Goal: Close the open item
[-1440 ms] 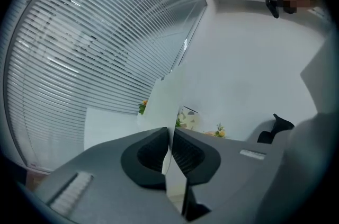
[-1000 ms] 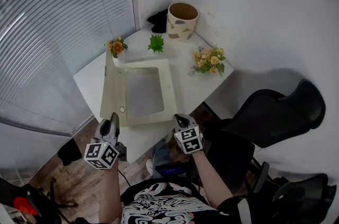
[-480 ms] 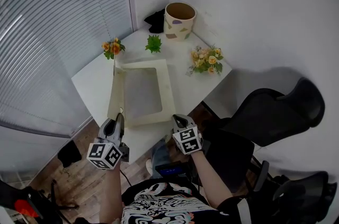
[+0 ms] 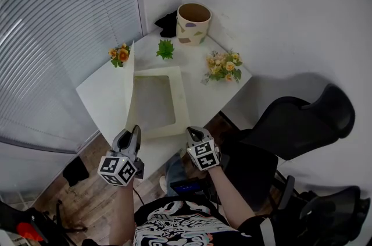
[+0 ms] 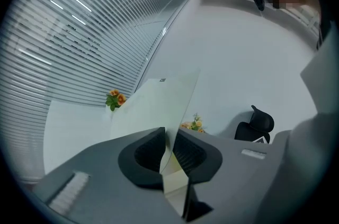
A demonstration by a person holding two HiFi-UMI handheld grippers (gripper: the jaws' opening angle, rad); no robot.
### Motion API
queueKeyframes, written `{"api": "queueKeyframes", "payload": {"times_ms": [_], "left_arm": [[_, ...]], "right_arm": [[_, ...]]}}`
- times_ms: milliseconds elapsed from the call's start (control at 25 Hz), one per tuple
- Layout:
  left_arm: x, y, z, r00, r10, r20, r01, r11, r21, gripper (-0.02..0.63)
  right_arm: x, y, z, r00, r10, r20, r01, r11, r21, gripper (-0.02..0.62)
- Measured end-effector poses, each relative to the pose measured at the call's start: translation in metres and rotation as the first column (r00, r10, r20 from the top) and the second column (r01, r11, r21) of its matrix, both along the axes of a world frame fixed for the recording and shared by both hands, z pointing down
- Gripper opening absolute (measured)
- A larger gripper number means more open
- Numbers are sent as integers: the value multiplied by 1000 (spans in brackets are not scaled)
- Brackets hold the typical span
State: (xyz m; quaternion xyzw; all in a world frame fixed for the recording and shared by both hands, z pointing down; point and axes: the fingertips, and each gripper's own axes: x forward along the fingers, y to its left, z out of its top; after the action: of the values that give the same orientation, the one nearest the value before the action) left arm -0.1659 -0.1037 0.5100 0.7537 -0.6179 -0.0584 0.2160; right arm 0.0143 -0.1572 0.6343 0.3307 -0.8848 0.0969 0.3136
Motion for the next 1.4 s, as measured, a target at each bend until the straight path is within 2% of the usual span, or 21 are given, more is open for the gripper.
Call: {"api": "queueKeyframes", "payload": {"times_ms": [680,880,1400], "left_arm": [[30,-9,10,991,114,64,-112,993,-35,46],[44,-13,14,976,174,133,-167,984,-63,49],[71,-24,30,933,295,206,-273,953,-129,56]], "right_arm": [[0,1,2,1000,3,8,-3,1000,-3,3],[0,2,0,1000,0,3,0,1000,-8,2],[-1,2,0,1000,-11,1,11,1000,-21,2]]}}
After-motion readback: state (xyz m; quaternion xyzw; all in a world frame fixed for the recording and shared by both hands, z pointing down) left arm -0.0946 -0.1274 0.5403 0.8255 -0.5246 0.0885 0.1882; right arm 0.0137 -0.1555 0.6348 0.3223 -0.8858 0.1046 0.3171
